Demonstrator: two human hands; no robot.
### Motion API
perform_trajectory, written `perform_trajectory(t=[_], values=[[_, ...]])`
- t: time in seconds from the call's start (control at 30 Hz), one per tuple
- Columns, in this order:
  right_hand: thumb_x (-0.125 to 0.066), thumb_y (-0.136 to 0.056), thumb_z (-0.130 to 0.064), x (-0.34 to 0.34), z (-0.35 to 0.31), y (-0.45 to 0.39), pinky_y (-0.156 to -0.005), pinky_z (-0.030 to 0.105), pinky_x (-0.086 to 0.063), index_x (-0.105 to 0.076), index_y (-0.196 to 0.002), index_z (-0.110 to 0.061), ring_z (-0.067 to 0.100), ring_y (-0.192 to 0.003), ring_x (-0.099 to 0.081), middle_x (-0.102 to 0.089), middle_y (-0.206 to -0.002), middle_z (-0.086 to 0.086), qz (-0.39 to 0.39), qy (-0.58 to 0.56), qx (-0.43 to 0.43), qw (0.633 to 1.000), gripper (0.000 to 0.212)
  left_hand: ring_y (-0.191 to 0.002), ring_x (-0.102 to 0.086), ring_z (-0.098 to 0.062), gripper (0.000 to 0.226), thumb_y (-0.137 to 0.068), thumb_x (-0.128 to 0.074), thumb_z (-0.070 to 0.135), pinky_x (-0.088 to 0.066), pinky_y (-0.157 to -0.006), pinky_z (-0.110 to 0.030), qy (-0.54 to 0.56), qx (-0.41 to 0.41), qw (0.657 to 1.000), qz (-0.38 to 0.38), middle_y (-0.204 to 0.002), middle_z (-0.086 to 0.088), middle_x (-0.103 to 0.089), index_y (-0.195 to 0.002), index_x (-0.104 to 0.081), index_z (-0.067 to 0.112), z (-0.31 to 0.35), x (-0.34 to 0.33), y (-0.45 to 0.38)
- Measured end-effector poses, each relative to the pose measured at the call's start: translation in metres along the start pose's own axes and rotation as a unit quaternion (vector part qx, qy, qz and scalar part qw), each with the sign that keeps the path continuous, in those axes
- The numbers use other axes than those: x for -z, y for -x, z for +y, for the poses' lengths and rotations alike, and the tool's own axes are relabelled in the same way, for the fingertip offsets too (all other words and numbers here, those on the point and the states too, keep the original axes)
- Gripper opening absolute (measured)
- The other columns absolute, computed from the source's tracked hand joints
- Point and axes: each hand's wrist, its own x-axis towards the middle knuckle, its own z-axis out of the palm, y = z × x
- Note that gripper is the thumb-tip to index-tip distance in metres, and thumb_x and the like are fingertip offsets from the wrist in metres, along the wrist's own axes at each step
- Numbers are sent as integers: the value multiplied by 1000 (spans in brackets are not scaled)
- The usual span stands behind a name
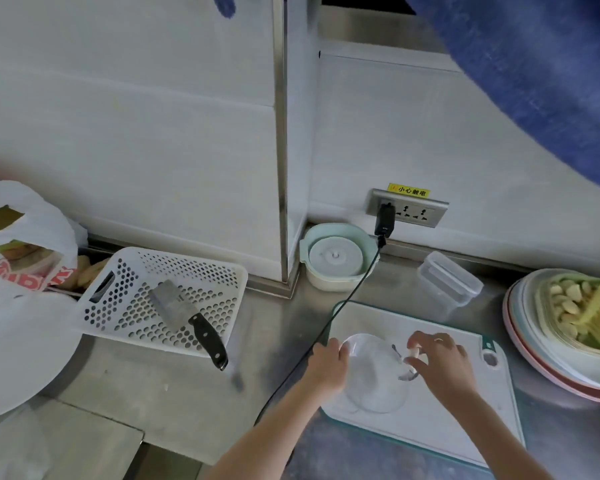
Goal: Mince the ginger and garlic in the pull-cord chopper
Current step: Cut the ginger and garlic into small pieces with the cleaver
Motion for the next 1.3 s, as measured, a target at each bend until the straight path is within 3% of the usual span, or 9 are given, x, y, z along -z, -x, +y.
perform_trajectory(t=[0.23, 0.37, 0.47, 0.6, 0.83, 0.97, 1.07, 1.2, 1.3], values=[[-55, -90, -14, 28, -70, -29, -79, 38, -45, -62, -106, -13, 36, -101, -54, -67, -93, 13, 189, -144, 73, 969, 17, -109, -49, -28, 34, -100, -38, 36, -39, -90, -35, 18, -110, 983, 143, -116, -10, -51, -115, -46, 7, 5, 2, -2], [-50, -95, -30, 43, -154, -110, -86, 37, -44, -44, -131, -12, 31, -115, -48, -55, -123, 13, 84, -188, 137, 969, 40, -97, -53, -26, 15, -97, -43, 21, -46, -81, -41, -4, -178, 953, 246, -105, -6, -54, -104, -50, 9, 0, 47, -2], [-52, -91, -49, 31, -176, -162, -105, 47, -32, -11, -150, -13, 41, -138, -24, -17, -156, 13, -44, 9, 62, 997, 80, -97, -52, -25, 19, -94, -44, 15, -47, -82, -42, -50, -168, 946, 271, -107, -5, -53, -111, -49, 10, -17, 77, -8], [-60, -81, -58, 21, -159, -191, -114, 54, -16, 13, -151, -22, 38, -145, 5, 18, -158, 9, -125, 44, 27, 991, 107, -97, -52, -23, 22, -90, -45, 9, -48, -82, -38, -70, -152, 945, 281, -106, -5, -53, -111, -50, 10, -30, 99, -13], [-72, -65, -57, 25, -166, -199, -103, 58, -35, 4, -148, -30, 47, -135, -24, -16, -152, 23, -94, 99, 67, 988, 116, -95, -54, -23, 22, -90, -47, 9, -49, -82, -37, -50, -141, 950, 273, -104, -4, -53, -112, -49, 11, -33, 96, -21], [-65, -65, -67, 37, -168, -185, -99, 58, -38, 11, -148, -36, 48, -134, -19, -8, -152, 26, 13, 204, 138, 969, 117, -93, -55, -20, 19, -92, -46, 11, -48, -78, -32, -16, -151, 948, 280, -103, -4, -56, -111, -52, 10, -28, 95, -21], [-71, -63, -62, 61, -170, -164, -103, 59, -34, 9, -148, -36, 47, -138, -11, -2, -153, 24, 70, 114, 165, 977, 119, -76, -54, -17, 15, -96, -40, 14, -40, -63, -26, 103, -125, 942, 294, -87, -1, -58, -102, -54, 11, -15, 100, -19], [-77, -63, -46, 93, -171, -98, -103, 42, -38, 6, -146, -44, 29, -135, -28, -15, -150, 13, 98, -239, 212, 942, 117, -89, -58, -22, 21, -97, -47, 31, -50, -78, -33, 487, -47, 852, 187, -100, -10, -60, -104, -54, 13, 21, 111, 2], [-83, -65, -34, 89, -145, -18, -102, 30, -31, 4, -145, -48, 11, -131, -30, -23, -150, -1, 11, -359, 211, 909, 118, -116, -57, -23, 60, -88, -41, 67, -41, -104, -45, 552, -54, 828, -76, -128, -6, -59, -127, -52, 23, 18, 101, 20]])
